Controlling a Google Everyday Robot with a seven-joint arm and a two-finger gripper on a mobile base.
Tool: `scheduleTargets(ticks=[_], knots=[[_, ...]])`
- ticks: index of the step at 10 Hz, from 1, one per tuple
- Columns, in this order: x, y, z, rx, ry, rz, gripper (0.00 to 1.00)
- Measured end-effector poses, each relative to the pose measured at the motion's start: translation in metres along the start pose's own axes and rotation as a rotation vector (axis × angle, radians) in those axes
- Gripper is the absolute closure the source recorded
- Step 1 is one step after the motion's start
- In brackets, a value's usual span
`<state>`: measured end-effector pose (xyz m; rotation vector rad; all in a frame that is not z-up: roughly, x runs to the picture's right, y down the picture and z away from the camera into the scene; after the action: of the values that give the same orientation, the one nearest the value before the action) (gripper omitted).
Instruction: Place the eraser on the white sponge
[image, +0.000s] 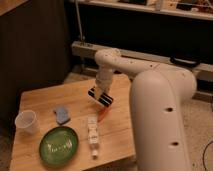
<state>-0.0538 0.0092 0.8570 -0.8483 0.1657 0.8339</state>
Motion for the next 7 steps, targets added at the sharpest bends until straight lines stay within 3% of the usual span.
scheduleTargets(ticks=[2,4,7], knots=[[-0.042,0.025,-0.005,-0.048,-0.025,-0.047,1.0],[-0.083,0.076,-0.011,-0.123,-0.054,-0.109,1.0],[-0.098,0.16,-0.013,-0.202,-0.062,-0.186,1.0]])
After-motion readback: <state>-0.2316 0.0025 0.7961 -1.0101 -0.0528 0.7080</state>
